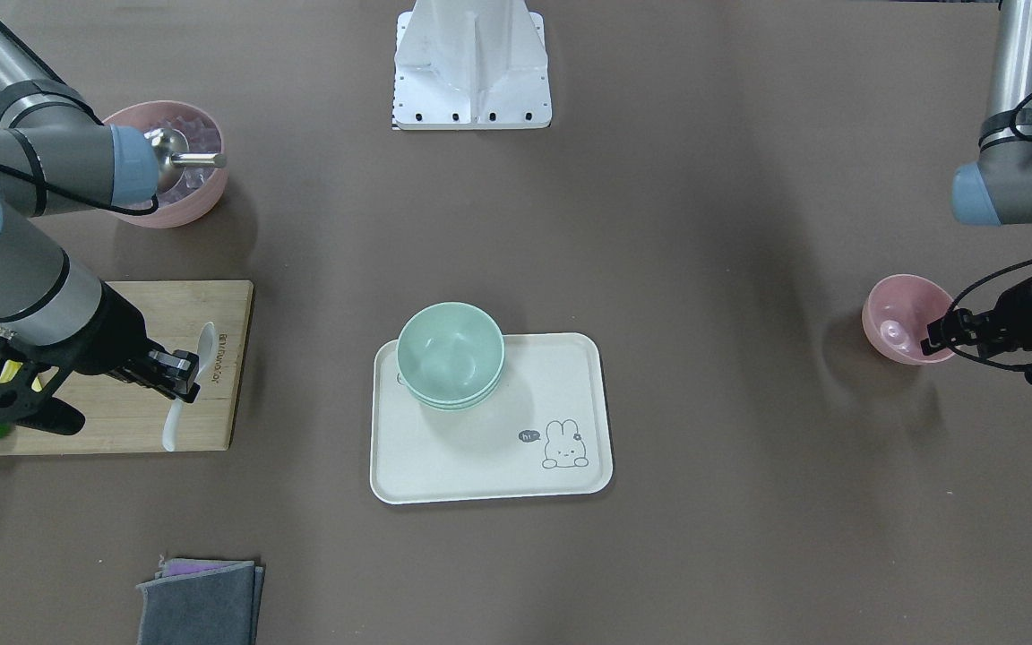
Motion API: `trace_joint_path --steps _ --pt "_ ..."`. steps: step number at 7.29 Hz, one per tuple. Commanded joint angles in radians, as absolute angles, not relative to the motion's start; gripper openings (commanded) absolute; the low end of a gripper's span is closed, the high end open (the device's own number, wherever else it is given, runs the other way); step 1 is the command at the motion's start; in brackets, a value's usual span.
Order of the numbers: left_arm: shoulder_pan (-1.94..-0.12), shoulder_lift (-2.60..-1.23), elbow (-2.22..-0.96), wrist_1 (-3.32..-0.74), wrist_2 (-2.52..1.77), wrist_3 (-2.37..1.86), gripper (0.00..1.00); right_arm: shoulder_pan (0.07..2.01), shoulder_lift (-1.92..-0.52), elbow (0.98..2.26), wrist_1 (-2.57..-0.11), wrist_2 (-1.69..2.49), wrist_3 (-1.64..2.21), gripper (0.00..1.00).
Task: Stack pink bowl on green and place spoon
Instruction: 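Lift the white spoon with the right gripper while the left gripper grasps the pink bowl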
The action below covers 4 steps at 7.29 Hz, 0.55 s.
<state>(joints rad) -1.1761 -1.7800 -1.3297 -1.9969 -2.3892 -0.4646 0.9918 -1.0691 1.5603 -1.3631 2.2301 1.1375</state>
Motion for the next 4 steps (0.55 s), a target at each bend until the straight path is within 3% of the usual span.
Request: trace_joint_path --steps 1,3,4 --pt "-1.172 -1.757 -1.324 -2.003 -2.41 -0.456 0.87 0.988 -1.063 1.56 -1.364 2.23 1.149 0.0" --pt "-1.172 -1.729 -1.35 -2.003 -2.361 -0.456 0.7 0.988 -1.06 1.56 -1.364 2.232 1.15 0.0" --pt "-1.172 -1.729 -1.351 -2.002 -2.359 -0.457 0.16 0.988 -1.06 1.56 -1.364 2.233 1.152 0.0"
